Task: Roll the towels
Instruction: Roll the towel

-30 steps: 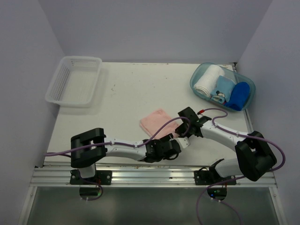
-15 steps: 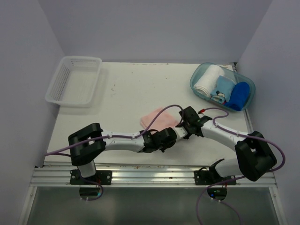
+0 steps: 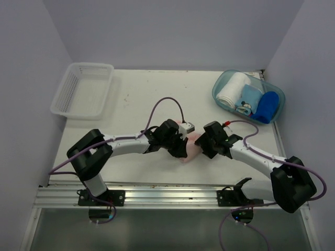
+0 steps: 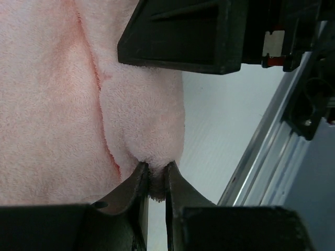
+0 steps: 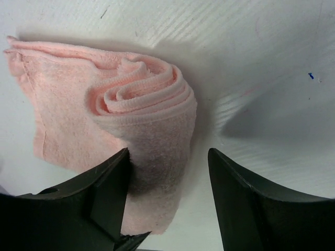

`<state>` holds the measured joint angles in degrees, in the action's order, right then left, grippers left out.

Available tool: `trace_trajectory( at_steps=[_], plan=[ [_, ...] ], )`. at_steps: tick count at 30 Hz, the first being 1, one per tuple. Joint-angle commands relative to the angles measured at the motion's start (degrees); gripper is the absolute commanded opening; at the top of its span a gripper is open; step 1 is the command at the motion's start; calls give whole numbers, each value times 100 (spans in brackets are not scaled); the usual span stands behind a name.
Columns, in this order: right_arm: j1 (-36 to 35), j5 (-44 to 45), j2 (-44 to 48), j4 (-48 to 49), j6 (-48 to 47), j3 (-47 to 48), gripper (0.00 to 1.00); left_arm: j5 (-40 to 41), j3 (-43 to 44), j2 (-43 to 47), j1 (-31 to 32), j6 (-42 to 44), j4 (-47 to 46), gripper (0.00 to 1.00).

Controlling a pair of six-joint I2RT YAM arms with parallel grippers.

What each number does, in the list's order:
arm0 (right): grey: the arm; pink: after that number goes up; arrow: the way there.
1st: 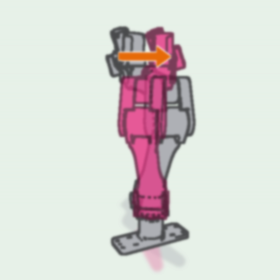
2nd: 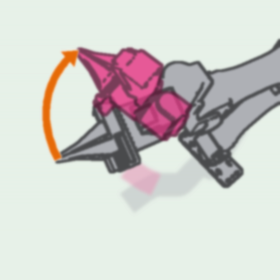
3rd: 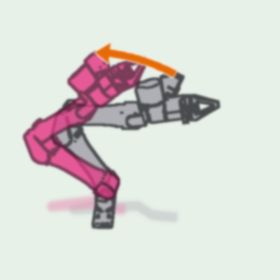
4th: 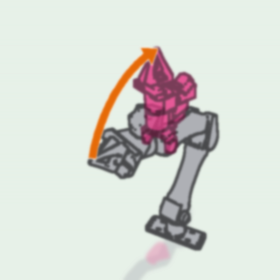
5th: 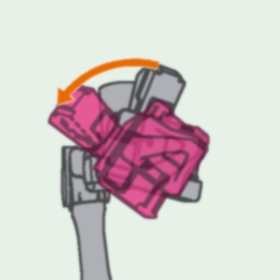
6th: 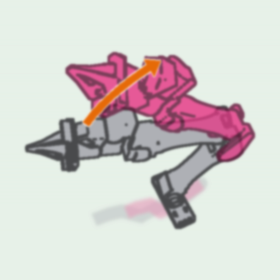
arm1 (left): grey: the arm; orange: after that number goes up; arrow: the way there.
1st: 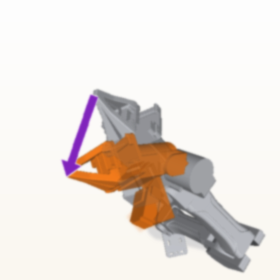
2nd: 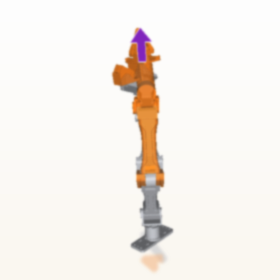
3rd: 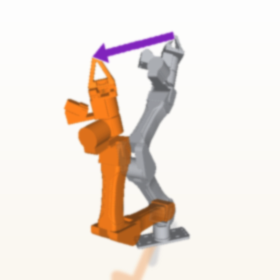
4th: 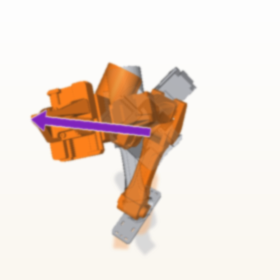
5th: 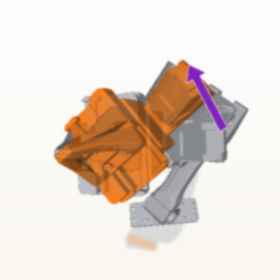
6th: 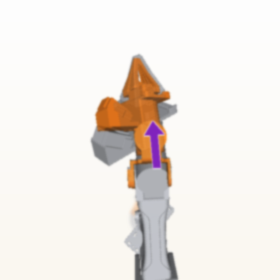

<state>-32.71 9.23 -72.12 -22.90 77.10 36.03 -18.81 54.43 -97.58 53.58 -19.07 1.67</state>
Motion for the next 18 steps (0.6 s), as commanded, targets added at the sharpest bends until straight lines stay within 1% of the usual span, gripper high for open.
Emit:
trace_trajectory(
  at_steps=[1, 3, 6, 10, 13, 16, 18],
  plan=[
    [-34, -167, 382, 583, -151, -359, 64, -1159, -362, 239, -303, -650, -974, 0],
    [-34, -229, 479, 890, -204, -535, 66, -1501, -503, 213, -436, -905, -1177, 0],
    [-25, -291, 453, 1032, -318, -571, 66, -1949, -732, 108, -664, -1212, -1590, 0],
    [-25, -405, 112, 1252, -406, -562, 66, -2311, -881, -33, -770, -1511, -1985, 0],
    [-34, -466, -30, 1410, -363, -597, 64, -2487, -961, -86, -858, -1722, -2214, 0],
    [-34, -449, -144, 1507, -319, -632, 56, -2549, -996, -77, -937, -1811, -2285, 0],
    [-34, -414, -206, 1568, -310, -606, 45, -2575, -1014, -77, -955, -1828, -2294, 0]
  ],
)
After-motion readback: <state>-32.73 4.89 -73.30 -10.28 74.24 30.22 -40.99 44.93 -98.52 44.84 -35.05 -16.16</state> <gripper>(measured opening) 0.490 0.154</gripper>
